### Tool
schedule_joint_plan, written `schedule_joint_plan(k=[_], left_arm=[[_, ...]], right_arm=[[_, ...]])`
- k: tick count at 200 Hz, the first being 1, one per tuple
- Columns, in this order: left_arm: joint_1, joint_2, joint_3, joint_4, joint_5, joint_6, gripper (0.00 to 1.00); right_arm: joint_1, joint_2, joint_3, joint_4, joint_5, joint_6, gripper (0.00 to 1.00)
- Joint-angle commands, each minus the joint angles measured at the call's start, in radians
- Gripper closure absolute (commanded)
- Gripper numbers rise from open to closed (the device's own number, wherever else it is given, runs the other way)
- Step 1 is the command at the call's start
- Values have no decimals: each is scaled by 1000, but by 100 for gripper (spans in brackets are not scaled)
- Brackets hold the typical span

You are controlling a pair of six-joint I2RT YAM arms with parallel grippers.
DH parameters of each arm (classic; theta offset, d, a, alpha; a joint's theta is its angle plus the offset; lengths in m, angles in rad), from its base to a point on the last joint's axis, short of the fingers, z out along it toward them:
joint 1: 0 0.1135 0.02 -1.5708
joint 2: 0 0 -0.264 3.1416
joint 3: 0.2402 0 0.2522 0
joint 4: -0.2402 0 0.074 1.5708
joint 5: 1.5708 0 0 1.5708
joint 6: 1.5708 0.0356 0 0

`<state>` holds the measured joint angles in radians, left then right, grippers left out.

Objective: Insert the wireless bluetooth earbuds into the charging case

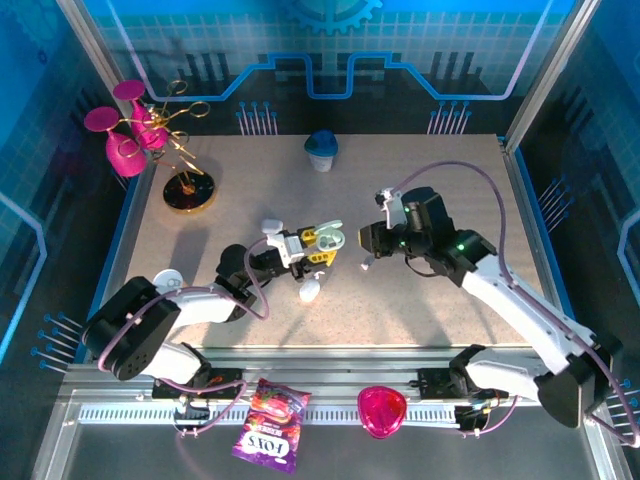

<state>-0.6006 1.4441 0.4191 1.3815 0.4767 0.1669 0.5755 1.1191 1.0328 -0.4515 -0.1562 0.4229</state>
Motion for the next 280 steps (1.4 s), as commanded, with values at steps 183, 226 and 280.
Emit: schedule_joint_plan(k=[183,226,280], left_arm=[[-65,24,49,21,-205,-35,79],[-66,10,51,21,-207,-49,80],[-68,6,56,21,-210,-56,80]], right_arm=[[174,94,105,190,-70,-2,84],[172,105,96,189,-60,2,84],[171,115,88,186,-43,15,83]])
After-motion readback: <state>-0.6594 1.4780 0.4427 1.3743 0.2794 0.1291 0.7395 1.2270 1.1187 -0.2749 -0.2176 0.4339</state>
